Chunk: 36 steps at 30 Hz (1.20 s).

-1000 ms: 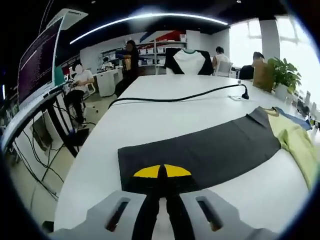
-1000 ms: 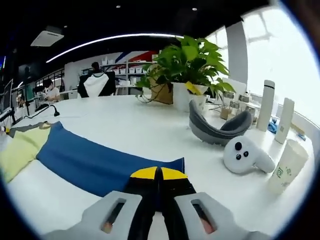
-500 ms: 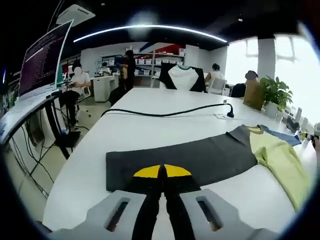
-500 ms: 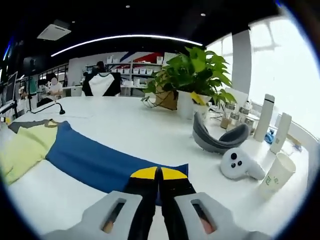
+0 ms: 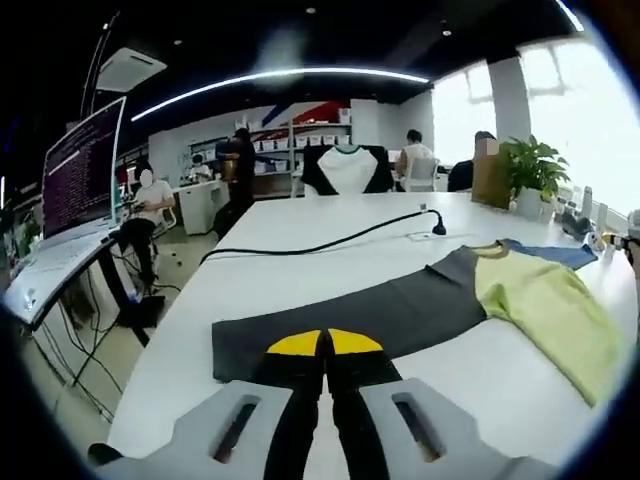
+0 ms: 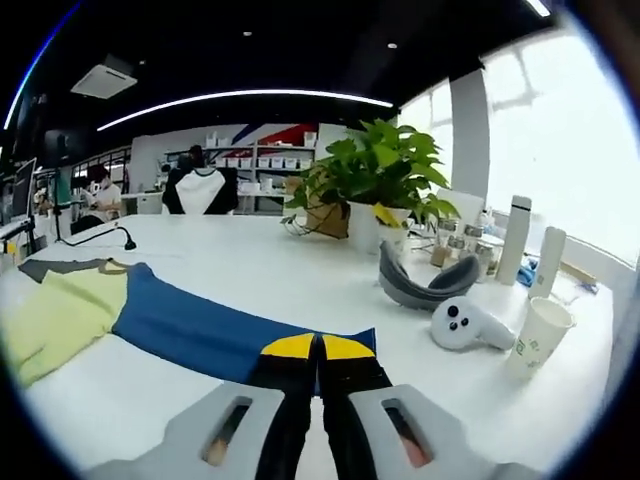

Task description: Fold the garment on the visible template until the final outline fits inside the template.

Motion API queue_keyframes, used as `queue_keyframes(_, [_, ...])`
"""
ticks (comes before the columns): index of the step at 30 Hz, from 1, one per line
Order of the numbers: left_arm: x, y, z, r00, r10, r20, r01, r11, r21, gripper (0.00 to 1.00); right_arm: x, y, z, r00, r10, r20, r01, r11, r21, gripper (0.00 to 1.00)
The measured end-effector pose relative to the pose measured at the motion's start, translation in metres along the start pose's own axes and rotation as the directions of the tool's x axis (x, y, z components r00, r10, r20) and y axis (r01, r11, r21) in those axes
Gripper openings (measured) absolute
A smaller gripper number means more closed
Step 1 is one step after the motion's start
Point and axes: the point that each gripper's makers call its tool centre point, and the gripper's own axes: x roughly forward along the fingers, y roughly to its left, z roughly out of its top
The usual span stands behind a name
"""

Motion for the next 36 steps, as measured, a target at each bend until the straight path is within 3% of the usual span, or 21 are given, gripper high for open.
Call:
queue_keyframes(3, [-0.009, -0.014, 0.001, 0.999, -0.042, 0.030, 0.042, 0.999, -0.016, 0.01, -0.010, 0.014, -0.003, 1.000, 0.020, 0.006, -0.020, 1.000, 0.022, 0.00])
queue_keyframes(7, [-0.021, -0.031, 0.002, 0.994, -0.087, 0.063, 0.090, 0.995, -0.047, 0.01, -0.022, 0.034, -0.005, 0.999, 0.039, 0.005, -0.038, 0.998, -0.043, 0.00])
queue_keyframes(12, [-0.034, -0.056, -0.001, 0.986, -0.138, 0.096, 0.143, 0.989, -0.048, 0.01, -0.036, 0.057, -0.007, 0.997, 0.082, 0.006, -0.082, 0.996, -0.043, 0.00])
queue_keyframes(16, [-0.044, -0.079, -0.005, 0.975, -0.190, 0.118, 0.196, 0.980, -0.043, 0.01, -0.047, 0.079, -0.010, 0.992, 0.128, 0.007, -0.128, 0.991, -0.042, 0.00])
queue_keyframes(26, [-0.063, -0.117, -0.013, 0.954, -0.261, 0.150, 0.262, 0.965, 0.012, 0.01, -0.069, 0.116, -0.019, 0.982, 0.186, 0.020, -0.184, 0.980, -0.071, 0.00])
queue_keyframes(33, [-0.076, -0.145, -0.024, 0.933, -0.326, 0.153, 0.324, 0.945, 0.038, 0.01, -0.084, 0.148, -0.030, 0.966, 0.256, 0.025, -0.253, 0.964, -0.083, 0.00])
queue_keyframes(36, [-0.083, -0.156, -0.027, 0.924, -0.350, 0.155, 0.347, 0.937, 0.045, 0.01, -0.091, 0.163, -0.033, 0.951, 0.309, 0.024, -0.307, 0.949, -0.066, 0.00])
